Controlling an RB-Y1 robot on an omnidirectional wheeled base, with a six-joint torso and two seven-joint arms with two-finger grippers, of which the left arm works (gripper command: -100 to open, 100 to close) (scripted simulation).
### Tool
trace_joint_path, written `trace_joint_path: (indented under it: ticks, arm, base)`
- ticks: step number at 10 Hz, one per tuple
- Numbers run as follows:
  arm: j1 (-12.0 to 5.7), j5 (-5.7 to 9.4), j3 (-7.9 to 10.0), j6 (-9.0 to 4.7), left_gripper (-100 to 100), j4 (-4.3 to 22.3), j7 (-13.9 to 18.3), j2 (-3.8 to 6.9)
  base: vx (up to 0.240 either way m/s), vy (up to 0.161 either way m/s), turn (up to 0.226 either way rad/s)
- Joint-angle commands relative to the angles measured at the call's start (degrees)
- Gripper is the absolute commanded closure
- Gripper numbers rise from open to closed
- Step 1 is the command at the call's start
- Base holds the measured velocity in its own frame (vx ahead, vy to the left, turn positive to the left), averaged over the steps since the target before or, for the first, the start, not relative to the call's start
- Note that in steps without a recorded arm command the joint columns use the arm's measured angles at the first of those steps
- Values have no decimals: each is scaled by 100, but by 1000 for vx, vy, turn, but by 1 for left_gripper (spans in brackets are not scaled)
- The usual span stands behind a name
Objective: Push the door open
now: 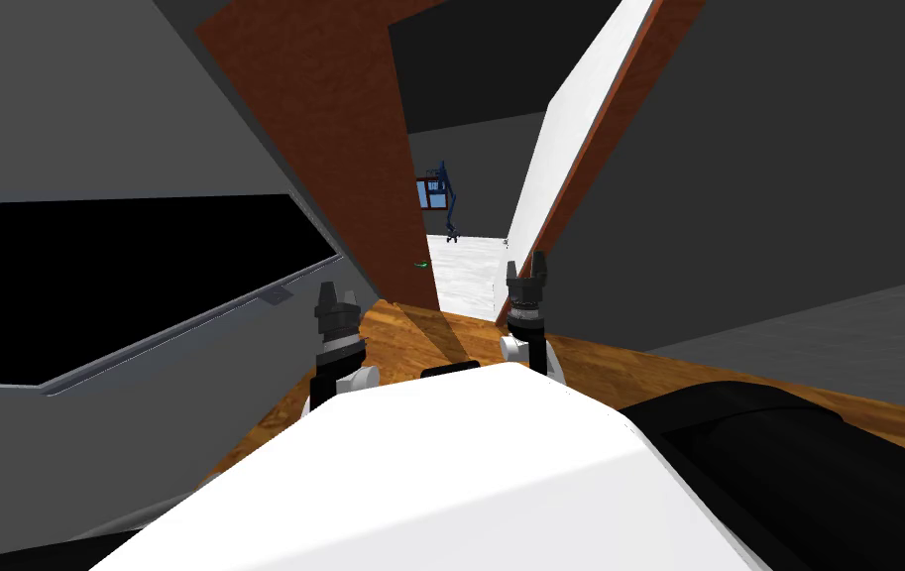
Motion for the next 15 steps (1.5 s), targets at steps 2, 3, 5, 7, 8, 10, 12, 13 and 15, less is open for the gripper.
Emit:
trace_joint_path:
  ticks: [2,3,5,7,8,10,12,13,15]
  arm:
    - [-120,7,-38,-87,-100,344,38,112]
    - [-144,8,-45,-105,-100,414,46,133]
    - [-248,14,-78,-180,-100,713,79,208]
    - [-325,18,-102,-236,-100,935,103,259]
    - [-369,20,-116,-269,-100,1062,117,285]
    - [-457,25,-144,-333,-100,1315,145,337]
    - [-557,31,-175,-406,-100,1605,177,384]
    - [-609,33,-191,-443,-100,1752,193,407]
    - [-715,39,-225,-520,-100,2057,227,451]
  base:
    - [80,26,-51]
    - [89,33,-21]
    - [97,42,-43]
    - [89,31,-29]
    - [86,36,-43]
    - [68,31,-35]
    - [89,47,-42]
    - [90,34,-53]
    - [96,41,-46]
